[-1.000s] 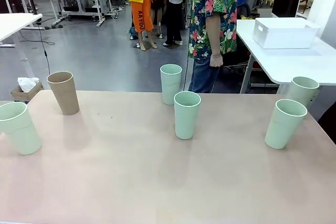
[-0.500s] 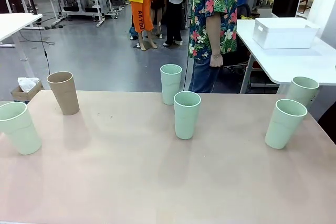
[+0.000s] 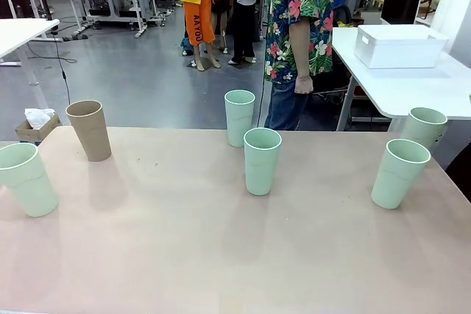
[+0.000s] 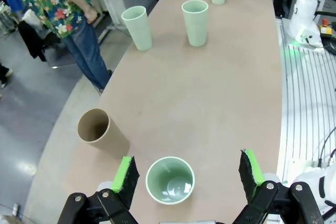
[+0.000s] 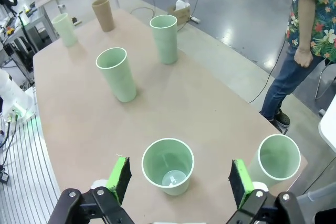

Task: Stack the cups and store them in the basket.
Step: Pick up two Reusable plastic cups , one in each hand.

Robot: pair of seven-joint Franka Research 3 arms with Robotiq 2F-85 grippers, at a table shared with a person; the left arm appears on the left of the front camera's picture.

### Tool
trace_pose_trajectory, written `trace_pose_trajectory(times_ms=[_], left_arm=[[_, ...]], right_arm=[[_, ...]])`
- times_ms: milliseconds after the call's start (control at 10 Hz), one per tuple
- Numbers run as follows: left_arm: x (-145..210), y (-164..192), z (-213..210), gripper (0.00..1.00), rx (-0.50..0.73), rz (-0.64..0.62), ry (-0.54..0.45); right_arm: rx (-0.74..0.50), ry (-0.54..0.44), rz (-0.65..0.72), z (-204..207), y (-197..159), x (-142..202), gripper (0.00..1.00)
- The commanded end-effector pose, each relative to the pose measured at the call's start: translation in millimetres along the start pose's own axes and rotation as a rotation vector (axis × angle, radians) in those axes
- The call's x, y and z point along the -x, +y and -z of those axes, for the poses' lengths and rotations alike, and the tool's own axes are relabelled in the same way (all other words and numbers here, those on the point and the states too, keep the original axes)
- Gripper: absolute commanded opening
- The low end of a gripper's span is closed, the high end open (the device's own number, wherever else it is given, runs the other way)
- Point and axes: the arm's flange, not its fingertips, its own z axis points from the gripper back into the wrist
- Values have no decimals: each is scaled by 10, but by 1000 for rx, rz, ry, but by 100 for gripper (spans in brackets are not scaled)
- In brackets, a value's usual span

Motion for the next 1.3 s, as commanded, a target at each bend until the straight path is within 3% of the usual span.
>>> trace_pose_trajectory(times_ms=[0, 1200], left_arm=[[-12, -10, -2, 100, 0, 20, -27], [-12, -10, -2, 100, 0, 20, -27]], right_arm=[[-5, -25, -23, 7, -25, -15, 100], [-5, -25, -23, 7, -25, -15, 100]])
